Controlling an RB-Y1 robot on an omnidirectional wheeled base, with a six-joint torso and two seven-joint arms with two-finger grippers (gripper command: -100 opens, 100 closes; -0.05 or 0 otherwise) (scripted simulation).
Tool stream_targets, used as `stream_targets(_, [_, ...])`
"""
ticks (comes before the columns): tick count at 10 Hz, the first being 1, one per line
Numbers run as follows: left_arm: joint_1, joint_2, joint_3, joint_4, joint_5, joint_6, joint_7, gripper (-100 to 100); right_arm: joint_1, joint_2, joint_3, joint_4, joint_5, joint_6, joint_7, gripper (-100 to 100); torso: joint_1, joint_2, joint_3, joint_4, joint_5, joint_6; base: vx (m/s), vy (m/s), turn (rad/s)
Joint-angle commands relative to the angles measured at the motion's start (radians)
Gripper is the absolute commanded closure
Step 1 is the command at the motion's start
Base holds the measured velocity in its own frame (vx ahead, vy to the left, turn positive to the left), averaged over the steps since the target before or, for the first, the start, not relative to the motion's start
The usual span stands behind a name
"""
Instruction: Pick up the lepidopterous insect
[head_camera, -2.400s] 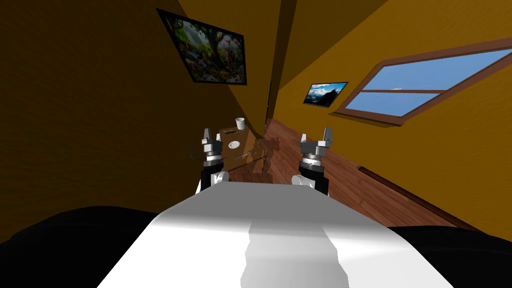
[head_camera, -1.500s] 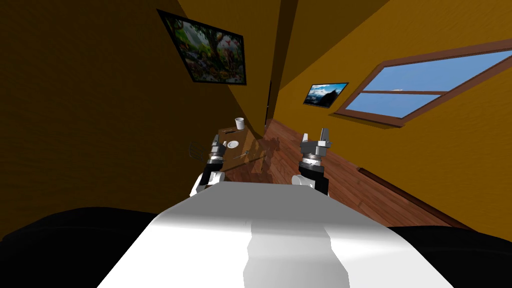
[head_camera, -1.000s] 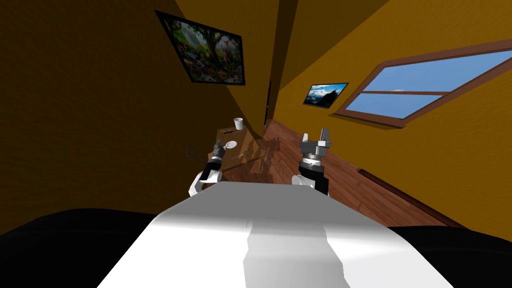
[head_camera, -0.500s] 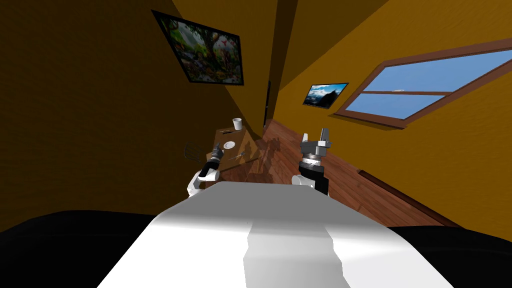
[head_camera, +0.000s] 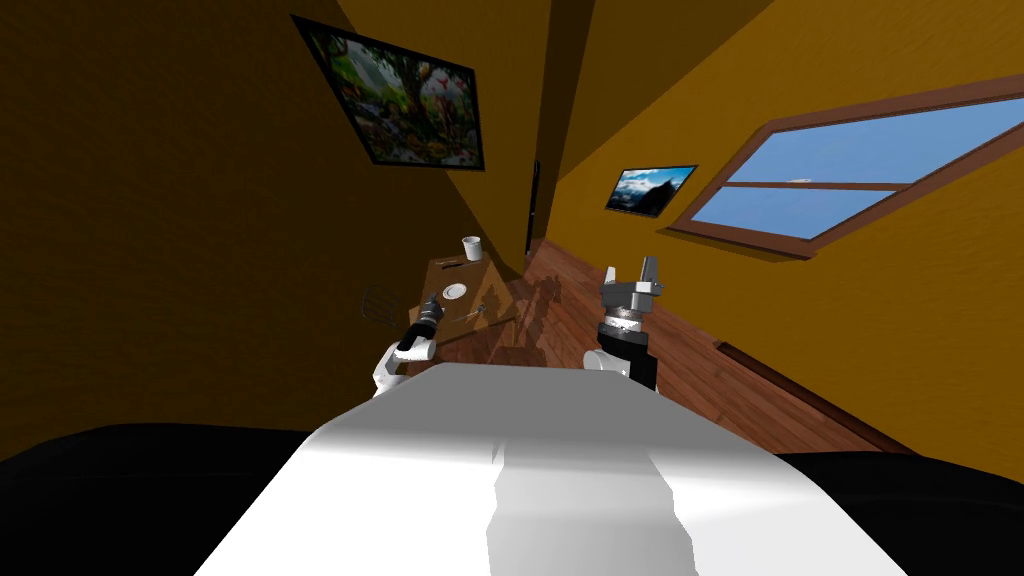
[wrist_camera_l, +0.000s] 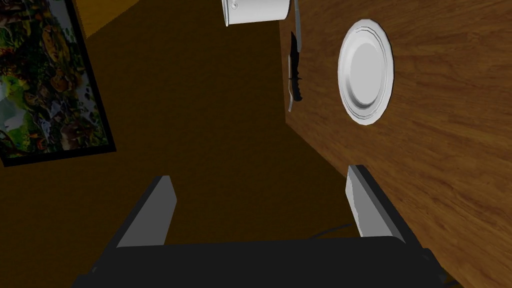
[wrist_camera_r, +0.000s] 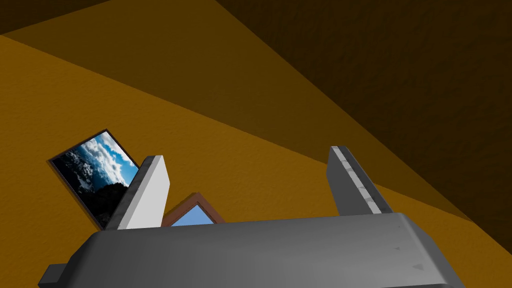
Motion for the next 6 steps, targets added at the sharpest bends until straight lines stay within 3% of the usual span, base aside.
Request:
stream_targets(1, [-0.021,0.009,0.008,0.041,0.005,0.018,0.005,-100,0.0,0.0,0.0,0.0,0.0,0.0,0.0,0,0.0,0.0,0.0,0.0,0.0,0.0,0.027,-0.06,0.008])
stream_targets(2, [-0.039,0.016,0.023,0.065,0.01,0.056,0.009,-100,0.0,0.0,0.0,0.0,0.0,0.0,0.0,0,0.0,0.0,0.0,0.0,0.0,0.0,0.051,-0.071,0.003])
stream_targets(3, [-0.039,0.016,0.023,0.082,0.01,0.056,0.009,-100,0.0,0.0,0.0,0.0,0.0,0.0,0.0,0,-0.001,-0.001,-0.001,0.0,0.0,0.0,0.048,-0.057,0.002])
stream_targets(5, [-0.075,0.026,0.052,0.163,0.022,0.123,0.016,-100,0.0,0.0,0.0,0.0,0.0,0.0,0.0,0,0.0,-0.002,-0.001,0.0,0.0,0.0,0.063,-0.083,0.0])
stream_targets(6, [-0.075,0.026,0.052,0.163,0.022,0.132,0.016,-100,0.0,0.0,0.0,0.0,0.0,0.0,0.0,0,-0.002,-0.002,-0.001,0.0,0.0,0.0,0.044,-0.081,0.009])
